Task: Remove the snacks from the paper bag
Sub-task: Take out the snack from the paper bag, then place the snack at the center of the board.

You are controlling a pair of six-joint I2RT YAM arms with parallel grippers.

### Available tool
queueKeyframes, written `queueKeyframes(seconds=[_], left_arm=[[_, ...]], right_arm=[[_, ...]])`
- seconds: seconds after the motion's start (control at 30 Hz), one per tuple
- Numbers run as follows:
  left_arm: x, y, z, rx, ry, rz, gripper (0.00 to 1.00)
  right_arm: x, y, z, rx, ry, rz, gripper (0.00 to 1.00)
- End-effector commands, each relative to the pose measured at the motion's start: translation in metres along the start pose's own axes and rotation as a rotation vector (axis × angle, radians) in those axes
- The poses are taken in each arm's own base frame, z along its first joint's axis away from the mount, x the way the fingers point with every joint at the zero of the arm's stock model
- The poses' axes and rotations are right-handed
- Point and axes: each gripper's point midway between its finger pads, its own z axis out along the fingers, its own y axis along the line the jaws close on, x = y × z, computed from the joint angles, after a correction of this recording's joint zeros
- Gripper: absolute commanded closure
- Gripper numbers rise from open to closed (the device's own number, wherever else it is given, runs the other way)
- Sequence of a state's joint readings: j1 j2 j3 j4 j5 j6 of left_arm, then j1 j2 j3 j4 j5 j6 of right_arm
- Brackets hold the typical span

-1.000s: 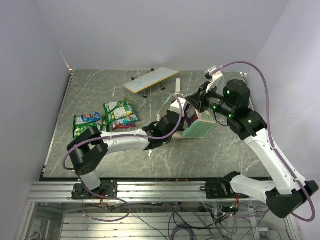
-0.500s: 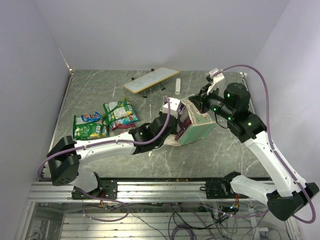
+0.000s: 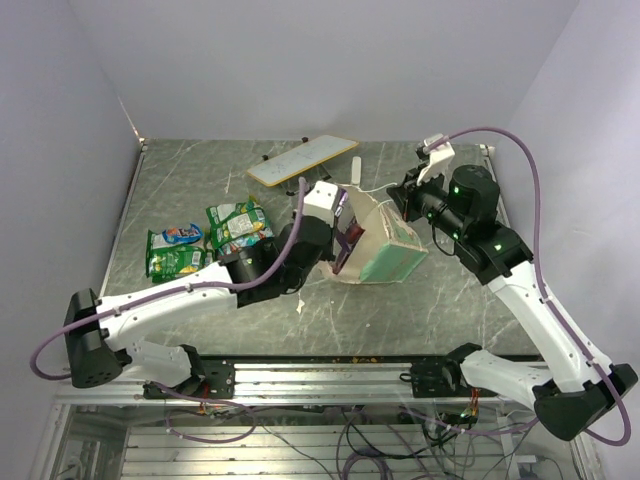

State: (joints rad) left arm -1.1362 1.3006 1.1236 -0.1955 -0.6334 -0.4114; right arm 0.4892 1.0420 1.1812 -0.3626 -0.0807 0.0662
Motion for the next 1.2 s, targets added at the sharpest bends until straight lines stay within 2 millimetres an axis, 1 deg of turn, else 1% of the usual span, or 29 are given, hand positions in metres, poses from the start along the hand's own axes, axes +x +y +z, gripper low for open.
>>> queueKeyframes(seconds=[0.0,0.1,0.23,0.37,0.47,0.57,0.7,0.9,0.97,1.1,1.17], left_arm=[[-0.062,0.013,-0.026,-0.059,-0.1,-0.033,0.93],[-0.081,0.022,-0.038,-0.095,-0.123,-0.045,0.93],[-0.102,0.031,-0.051,-0.13,-0.145,-0.056,0.93],[-0.118,0.043,-0.06,-0.193,-0.152,-0.055,0.93],[-0.129,0.052,-0.065,-0.225,-0.151,-0.066,0.93],[-0.137,0.068,-0.061,-0.234,-0.128,-0.108,0.93],[-0.154,0.09,-0.061,-0.249,-0.149,-0.159,0.93],[-0.166,0.128,-0.052,-0.318,-0.167,-0.172,0.93],[-0.166,0.14,-0.045,-0.346,-0.162,-0.18,0.93],[-0.158,0.16,-0.032,-0.398,-0.139,-0.182,0.93],[-0.157,0.166,-0.022,-0.399,-0.137,-0.193,0.93]], right_arm=[[-0.006,-0.011,0.003,0.058,-0.019,-0.007,1.0],[-0.005,-0.014,0.005,0.074,-0.014,-0.001,1.0],[-0.004,-0.012,0.008,0.061,-0.012,0.006,1.0],[0.0,-0.012,0.01,0.062,0.009,0.007,1.0],[0.002,-0.014,0.007,0.074,0.016,0.007,1.0],[0.007,-0.016,0.003,0.085,0.031,0.003,1.0],[0.013,-0.017,-0.005,0.095,0.05,-0.004,1.0],[0.019,-0.017,-0.014,0.094,0.066,-0.01,1.0],[0.02,-0.017,-0.016,0.094,0.071,-0.012,1.0],[0.017,-0.016,-0.021,0.093,0.066,-0.019,1.0],[0.016,-0.017,-0.023,0.095,0.064,-0.024,1.0]])
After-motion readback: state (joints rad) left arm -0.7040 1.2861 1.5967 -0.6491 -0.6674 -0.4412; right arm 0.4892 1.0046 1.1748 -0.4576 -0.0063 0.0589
